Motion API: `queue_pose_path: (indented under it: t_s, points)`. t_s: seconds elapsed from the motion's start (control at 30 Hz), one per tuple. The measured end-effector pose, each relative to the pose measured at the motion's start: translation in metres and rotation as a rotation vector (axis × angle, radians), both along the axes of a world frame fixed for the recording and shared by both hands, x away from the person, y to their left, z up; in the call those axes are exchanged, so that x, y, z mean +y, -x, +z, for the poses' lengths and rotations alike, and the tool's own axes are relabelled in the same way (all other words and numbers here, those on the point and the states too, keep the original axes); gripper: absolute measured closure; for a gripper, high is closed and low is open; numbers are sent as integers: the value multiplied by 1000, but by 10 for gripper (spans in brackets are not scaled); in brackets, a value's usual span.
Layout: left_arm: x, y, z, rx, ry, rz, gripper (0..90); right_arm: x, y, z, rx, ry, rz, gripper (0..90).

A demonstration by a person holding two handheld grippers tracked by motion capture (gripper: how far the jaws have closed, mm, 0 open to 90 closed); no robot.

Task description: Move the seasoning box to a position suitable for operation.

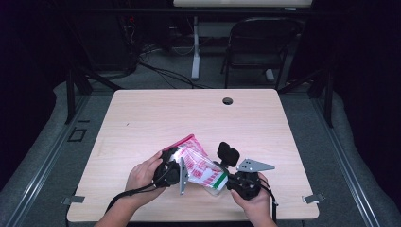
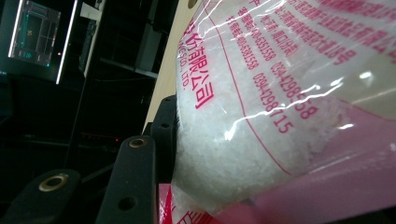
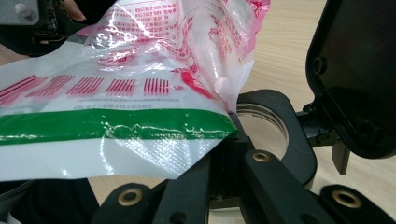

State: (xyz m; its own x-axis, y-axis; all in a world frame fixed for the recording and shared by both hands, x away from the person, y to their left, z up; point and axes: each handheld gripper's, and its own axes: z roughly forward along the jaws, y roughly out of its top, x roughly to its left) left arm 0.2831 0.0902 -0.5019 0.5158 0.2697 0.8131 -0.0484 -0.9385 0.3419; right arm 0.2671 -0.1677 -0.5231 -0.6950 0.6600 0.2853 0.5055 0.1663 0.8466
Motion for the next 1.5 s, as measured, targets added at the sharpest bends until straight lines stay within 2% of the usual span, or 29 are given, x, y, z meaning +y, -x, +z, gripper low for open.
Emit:
queue_pose_path:
  t_s: [0.13, 0.27, 0.37, 0.57, 0.7, 0.8, 0.9, 0.93, 1.07, 1.27, 1.5]
  points:
    - [0, 0, 3, 17, -27, -6, 607, 1, 1, 0, -3, -3, 3, 900]
    - [1, 0, 7, 36, -34, -12, 610, 1, 2, 2, -13, -4, 5, 900]
    - [0, 0, 9, 33, -42, -18, 611, 0, 3, 4, -29, 0, 5, 898]
    - [0, 0, 11, 40, -68, -21, 614, -1, 5, 8, -40, -5, -1, 794]
    - [-1, 1, 14, 48, -79, -14, 615, 2, 8, 14, -82, 49, -6, 724]
    - [-2, 1, 15, 53, -88, -13, 616, 4, 10, 16, -105, 72, -14, 673]
    - [-2, 1, 16, 53, -95, -12, 617, 4, 12, 18, -122, 98, -15, 672]
    - [-3, 1, 16, 50, -93, -17, 617, 4, 12, 19, -123, 89, -13, 672]
    - [-4, -1, 17, 47, -100, -13, 618, 3, 12, 19, -124, 75, -13, 679]
    - [-6, -1, 18, 41, -106, -19, 621, 2, 13, 21, -135, 73, -8, 823]
    - [-8, -1, 20, 30, -106, -21, 623, 0, 13, 21, -126, 45, 0, 889]
